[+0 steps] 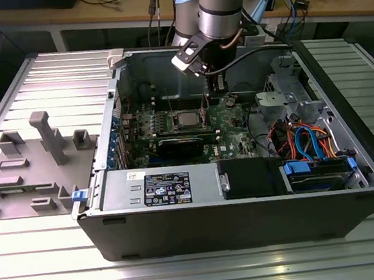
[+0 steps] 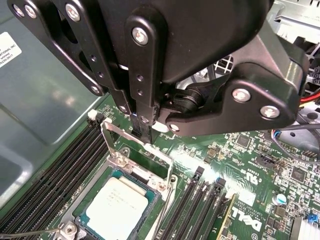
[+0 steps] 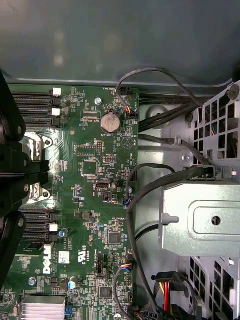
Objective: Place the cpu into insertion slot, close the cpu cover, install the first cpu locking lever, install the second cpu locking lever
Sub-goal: 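Close the cpu cover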
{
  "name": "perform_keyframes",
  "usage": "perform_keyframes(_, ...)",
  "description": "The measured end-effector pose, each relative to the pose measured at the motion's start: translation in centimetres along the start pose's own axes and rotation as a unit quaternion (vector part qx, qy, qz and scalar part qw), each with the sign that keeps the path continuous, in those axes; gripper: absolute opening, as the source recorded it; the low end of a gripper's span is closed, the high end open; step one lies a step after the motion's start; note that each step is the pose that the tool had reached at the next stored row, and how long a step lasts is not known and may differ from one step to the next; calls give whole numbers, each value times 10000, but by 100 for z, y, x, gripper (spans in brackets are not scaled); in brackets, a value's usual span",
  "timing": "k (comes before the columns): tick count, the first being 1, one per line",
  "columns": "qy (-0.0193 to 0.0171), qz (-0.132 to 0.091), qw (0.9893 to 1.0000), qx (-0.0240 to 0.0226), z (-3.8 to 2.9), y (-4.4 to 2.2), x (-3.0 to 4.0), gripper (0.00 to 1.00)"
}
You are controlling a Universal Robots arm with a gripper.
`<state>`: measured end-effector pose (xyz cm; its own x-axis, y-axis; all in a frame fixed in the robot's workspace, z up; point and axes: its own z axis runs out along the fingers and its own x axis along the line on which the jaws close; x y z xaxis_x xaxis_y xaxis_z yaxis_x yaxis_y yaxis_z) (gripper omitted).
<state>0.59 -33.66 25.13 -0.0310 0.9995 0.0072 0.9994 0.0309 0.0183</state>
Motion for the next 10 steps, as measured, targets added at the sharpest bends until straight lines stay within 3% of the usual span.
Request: perform_keyframes(10,0,1,10000,0,0,-25,1,11)
